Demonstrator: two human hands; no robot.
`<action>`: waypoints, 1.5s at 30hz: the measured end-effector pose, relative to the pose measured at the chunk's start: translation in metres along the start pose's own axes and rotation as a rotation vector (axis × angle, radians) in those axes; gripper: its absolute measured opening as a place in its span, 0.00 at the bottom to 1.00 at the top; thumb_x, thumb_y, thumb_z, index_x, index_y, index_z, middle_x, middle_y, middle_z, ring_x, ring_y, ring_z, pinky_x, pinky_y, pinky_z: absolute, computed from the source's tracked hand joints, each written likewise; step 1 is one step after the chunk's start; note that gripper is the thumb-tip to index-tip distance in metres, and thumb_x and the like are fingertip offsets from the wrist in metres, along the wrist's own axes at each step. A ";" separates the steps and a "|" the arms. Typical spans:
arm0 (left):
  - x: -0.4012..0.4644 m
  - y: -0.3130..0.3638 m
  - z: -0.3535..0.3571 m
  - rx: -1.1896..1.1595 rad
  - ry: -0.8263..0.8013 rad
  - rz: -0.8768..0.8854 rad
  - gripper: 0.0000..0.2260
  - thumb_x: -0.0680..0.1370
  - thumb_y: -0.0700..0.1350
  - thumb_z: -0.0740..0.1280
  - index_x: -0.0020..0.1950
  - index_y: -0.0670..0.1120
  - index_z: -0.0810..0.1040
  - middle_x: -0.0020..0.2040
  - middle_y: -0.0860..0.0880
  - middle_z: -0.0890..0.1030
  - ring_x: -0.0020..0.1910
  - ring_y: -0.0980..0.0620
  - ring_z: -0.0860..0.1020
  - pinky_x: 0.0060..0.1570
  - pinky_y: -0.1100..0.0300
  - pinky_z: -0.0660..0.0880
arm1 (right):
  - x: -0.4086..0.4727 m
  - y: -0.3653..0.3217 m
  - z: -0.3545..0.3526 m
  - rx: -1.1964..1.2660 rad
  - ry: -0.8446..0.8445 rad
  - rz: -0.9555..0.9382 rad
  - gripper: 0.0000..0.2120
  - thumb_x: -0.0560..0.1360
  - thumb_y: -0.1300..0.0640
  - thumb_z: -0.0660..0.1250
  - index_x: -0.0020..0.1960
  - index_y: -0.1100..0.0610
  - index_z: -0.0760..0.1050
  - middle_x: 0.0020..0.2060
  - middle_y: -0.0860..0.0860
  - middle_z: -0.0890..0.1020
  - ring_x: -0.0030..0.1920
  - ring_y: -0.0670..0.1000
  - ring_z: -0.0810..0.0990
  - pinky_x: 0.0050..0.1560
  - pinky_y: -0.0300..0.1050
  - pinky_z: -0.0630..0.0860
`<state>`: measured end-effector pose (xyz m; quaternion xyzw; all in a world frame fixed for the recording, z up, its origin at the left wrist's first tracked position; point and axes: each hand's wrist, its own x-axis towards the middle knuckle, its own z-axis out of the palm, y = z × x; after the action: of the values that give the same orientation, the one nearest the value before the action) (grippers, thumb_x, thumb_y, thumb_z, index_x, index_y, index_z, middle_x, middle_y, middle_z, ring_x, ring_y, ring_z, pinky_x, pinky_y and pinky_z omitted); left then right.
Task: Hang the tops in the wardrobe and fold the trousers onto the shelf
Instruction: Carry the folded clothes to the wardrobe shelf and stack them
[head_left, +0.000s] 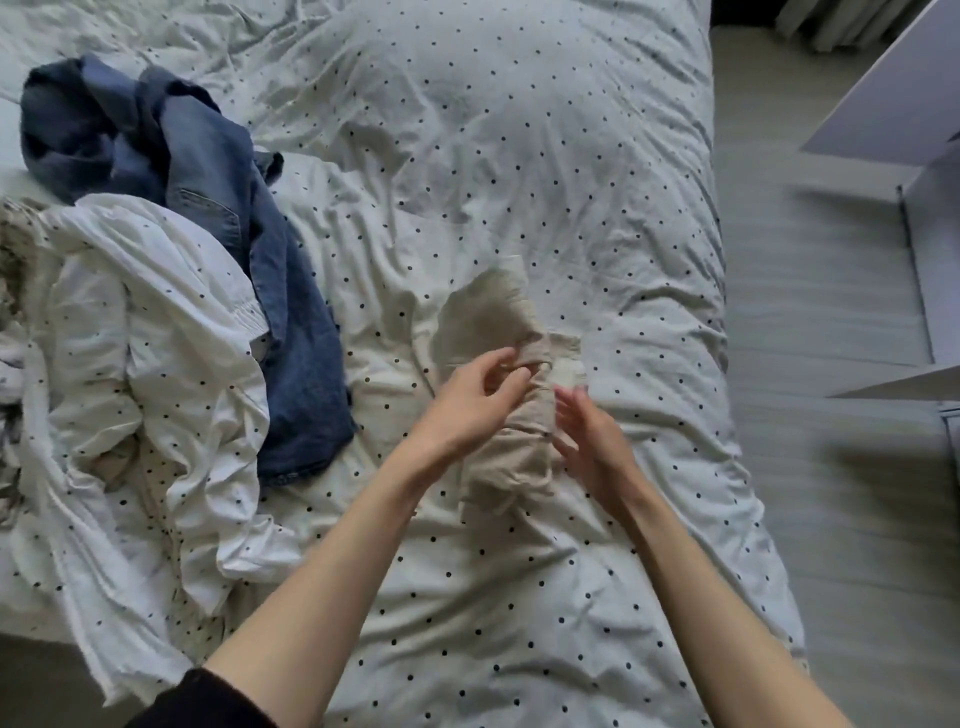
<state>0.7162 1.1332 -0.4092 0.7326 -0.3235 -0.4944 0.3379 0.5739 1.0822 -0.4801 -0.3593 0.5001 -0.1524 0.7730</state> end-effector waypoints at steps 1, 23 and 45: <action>0.006 -0.003 0.011 0.101 -0.087 0.064 0.19 0.81 0.47 0.60 0.71 0.45 0.68 0.66 0.47 0.75 0.65 0.52 0.73 0.68 0.57 0.65 | 0.000 -0.001 -0.018 0.073 0.065 -0.022 0.23 0.82 0.46 0.48 0.67 0.58 0.72 0.64 0.54 0.76 0.65 0.50 0.73 0.68 0.51 0.67; 0.125 -0.042 0.022 1.497 -0.217 0.815 0.21 0.80 0.46 0.55 0.73 0.56 0.63 0.76 0.48 0.61 0.76 0.44 0.54 0.71 0.42 0.35 | 0.020 0.053 0.000 -1.141 0.310 -0.095 0.49 0.71 0.33 0.62 0.77 0.60 0.44 0.77 0.55 0.46 0.77 0.53 0.46 0.75 0.49 0.45; -0.095 -0.020 0.126 0.355 -0.347 0.224 0.15 0.70 0.37 0.62 0.50 0.51 0.84 0.42 0.45 0.84 0.46 0.48 0.80 0.43 0.60 0.74 | -0.184 0.084 -0.030 -0.631 1.030 -0.169 0.33 0.71 0.64 0.66 0.73 0.55 0.60 0.73 0.53 0.59 0.72 0.52 0.59 0.67 0.43 0.61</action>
<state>0.5720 1.1990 -0.4132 0.6442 -0.5373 -0.5078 0.1963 0.4536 1.2383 -0.4244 -0.4897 0.8004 -0.2120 0.2730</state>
